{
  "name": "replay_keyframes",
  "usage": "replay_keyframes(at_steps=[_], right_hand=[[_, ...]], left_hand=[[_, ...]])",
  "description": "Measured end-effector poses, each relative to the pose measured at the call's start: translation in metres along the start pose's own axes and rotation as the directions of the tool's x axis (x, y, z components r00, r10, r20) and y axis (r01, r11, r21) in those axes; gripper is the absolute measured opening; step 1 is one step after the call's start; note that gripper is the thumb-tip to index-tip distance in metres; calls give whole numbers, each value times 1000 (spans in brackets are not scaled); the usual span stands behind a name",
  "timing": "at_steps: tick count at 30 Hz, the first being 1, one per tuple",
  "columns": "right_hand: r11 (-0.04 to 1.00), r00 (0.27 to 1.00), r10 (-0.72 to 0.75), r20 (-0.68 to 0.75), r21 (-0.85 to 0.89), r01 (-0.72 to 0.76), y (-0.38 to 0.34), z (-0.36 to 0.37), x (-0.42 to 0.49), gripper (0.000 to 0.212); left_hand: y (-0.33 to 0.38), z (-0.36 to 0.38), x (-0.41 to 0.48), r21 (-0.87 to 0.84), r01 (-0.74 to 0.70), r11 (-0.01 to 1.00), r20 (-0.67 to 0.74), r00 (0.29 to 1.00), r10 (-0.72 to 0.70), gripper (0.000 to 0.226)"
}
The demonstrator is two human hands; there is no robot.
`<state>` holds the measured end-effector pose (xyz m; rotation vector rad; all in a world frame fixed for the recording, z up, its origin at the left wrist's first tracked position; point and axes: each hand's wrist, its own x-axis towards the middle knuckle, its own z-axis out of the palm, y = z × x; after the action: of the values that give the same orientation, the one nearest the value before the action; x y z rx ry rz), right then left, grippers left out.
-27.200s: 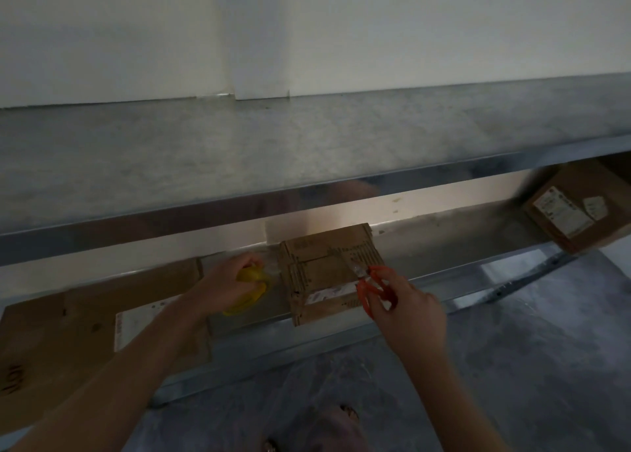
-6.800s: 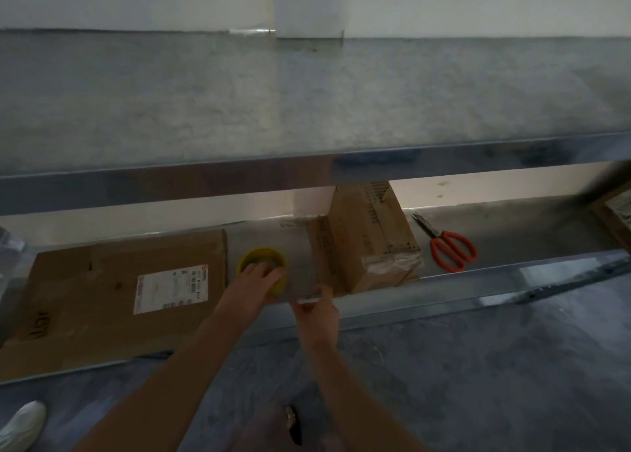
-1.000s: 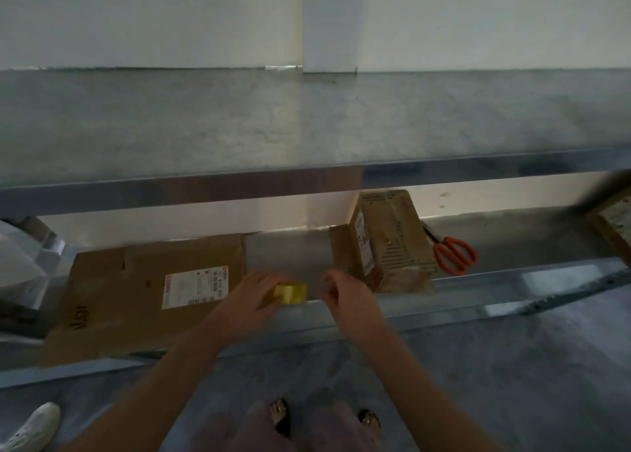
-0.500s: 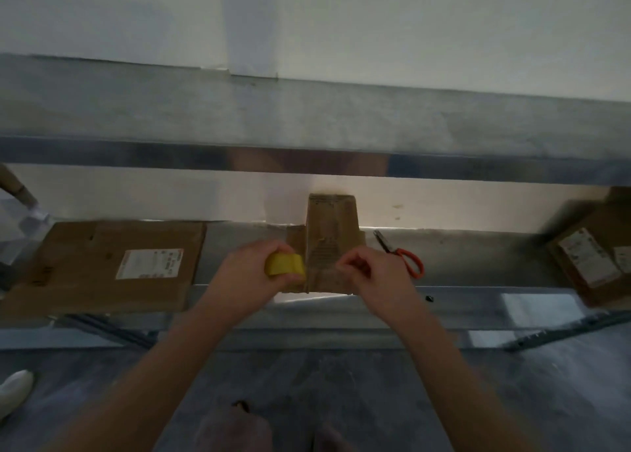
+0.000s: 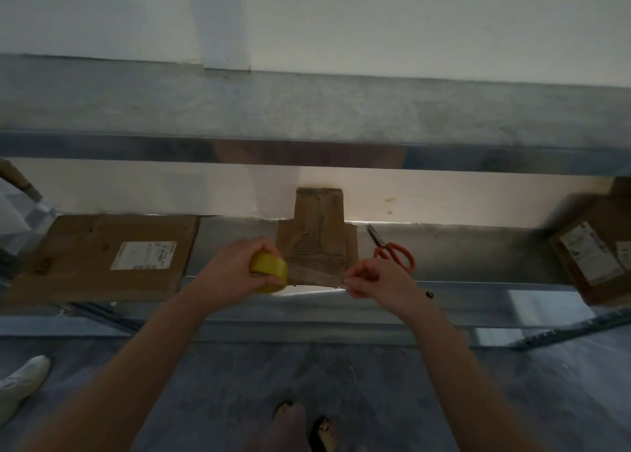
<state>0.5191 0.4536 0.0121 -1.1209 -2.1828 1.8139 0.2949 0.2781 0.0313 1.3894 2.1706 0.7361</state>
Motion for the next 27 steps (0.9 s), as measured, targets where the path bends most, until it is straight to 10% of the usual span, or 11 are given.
replay_keyframes(at_steps=[8, 27], right_hand=[[956, 942, -148, -302, -288, 58, -1, -9, 21, 18], [993, 971, 117, -209, 3, -119, 30, -9, 71, 15]], left_hand=[[-10, -14, 25, -34, 61, 998, -20, 998, -62, 33], [-59, 8, 58, -159, 177, 971, 115, 981, -159, 31]])
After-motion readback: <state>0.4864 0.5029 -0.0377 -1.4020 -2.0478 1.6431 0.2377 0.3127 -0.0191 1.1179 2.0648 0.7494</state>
